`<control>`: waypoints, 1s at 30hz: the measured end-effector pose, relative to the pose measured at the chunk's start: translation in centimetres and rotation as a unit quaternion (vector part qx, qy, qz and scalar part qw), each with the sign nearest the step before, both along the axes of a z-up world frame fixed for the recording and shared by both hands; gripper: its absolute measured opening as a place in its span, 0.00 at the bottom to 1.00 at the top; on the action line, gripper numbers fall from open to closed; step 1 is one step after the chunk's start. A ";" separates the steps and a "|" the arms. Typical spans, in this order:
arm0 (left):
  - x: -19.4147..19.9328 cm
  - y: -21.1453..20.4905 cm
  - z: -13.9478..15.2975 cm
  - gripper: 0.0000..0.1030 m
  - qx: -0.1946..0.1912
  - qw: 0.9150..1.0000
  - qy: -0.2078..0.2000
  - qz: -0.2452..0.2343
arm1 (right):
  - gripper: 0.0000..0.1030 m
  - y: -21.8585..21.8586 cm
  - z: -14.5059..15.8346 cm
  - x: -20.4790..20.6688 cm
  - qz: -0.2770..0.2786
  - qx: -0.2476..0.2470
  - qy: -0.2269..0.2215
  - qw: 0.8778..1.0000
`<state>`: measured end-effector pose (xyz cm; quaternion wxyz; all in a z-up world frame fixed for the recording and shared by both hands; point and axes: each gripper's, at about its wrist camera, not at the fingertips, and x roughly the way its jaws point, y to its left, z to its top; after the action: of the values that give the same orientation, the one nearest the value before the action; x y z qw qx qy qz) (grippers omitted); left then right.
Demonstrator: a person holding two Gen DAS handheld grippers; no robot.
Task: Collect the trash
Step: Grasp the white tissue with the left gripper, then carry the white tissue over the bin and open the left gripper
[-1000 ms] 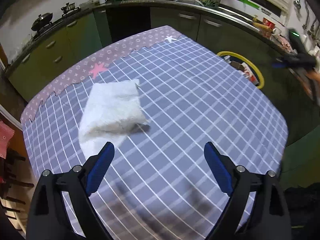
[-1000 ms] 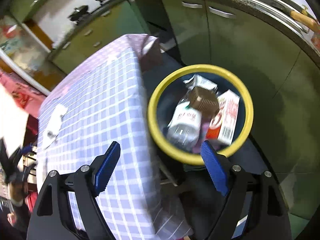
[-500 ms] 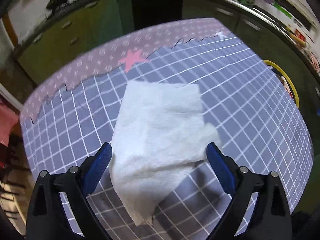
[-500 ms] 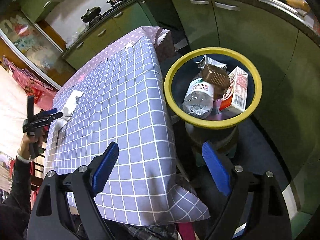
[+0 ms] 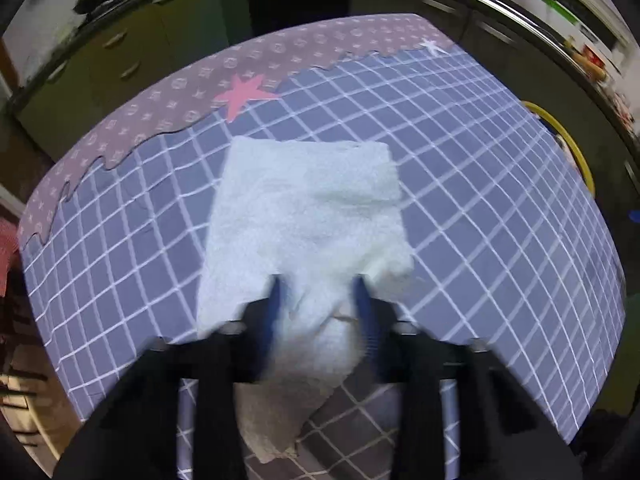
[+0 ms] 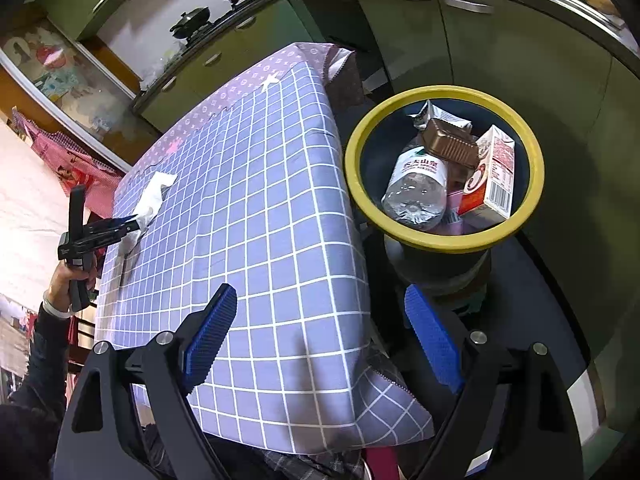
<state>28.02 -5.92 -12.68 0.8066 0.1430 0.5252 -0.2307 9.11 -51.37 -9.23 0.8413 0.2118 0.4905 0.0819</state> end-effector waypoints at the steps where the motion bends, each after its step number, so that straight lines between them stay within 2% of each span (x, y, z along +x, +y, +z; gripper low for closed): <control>1: -0.1 -0.2 0.1 0.15 0.001 1.000 -0.001 -0.004 | 0.83 0.0 0.0 0.0 0.000 0.001 -0.001 1.000; 4: -0.9 -1.0 0.3 0.07 0.001 1.000 -0.007 -0.022 | 0.83 0.0 0.1 -0.2 -0.001 0.003 -0.003 1.000; 8: -1.5 -1.2 1.2 0.06 -0.011 1.000 -0.016 -0.025 | 0.83 -0.1 0.1 -0.4 -0.003 0.006 -0.005 1.000; 14: -3.4 -2.6 5.4 0.06 -0.021 0.997 -0.055 -0.053 | 0.83 -0.8 0.2 -1.1 -0.014 0.008 -0.013 1.000; 18: -4.7 -4.6 9.3 0.06 -0.030 0.993 -0.085 -0.079 | 0.83 -1.6 0.1 -1.9 -0.026 0.015 -0.020 0.999; 24: -5.8 -9.6 13.7 0.06 -0.055 0.986 -0.091 -0.129 | 0.83 -3.0 -0.4 -3.9 -0.046 0.029 -0.029 0.998; 30: -6.7 -17.7 15.6 0.06 -0.073 0.974 -0.078 -0.200 | 0.83 -5.6 -1.5 -5.9 -0.075 0.043 -0.029 0.996</control>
<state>21.30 -23.65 2.93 0.7910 0.2034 0.4034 -0.4126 3.16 -56.95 -10.74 0.8491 0.2810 0.4448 0.0458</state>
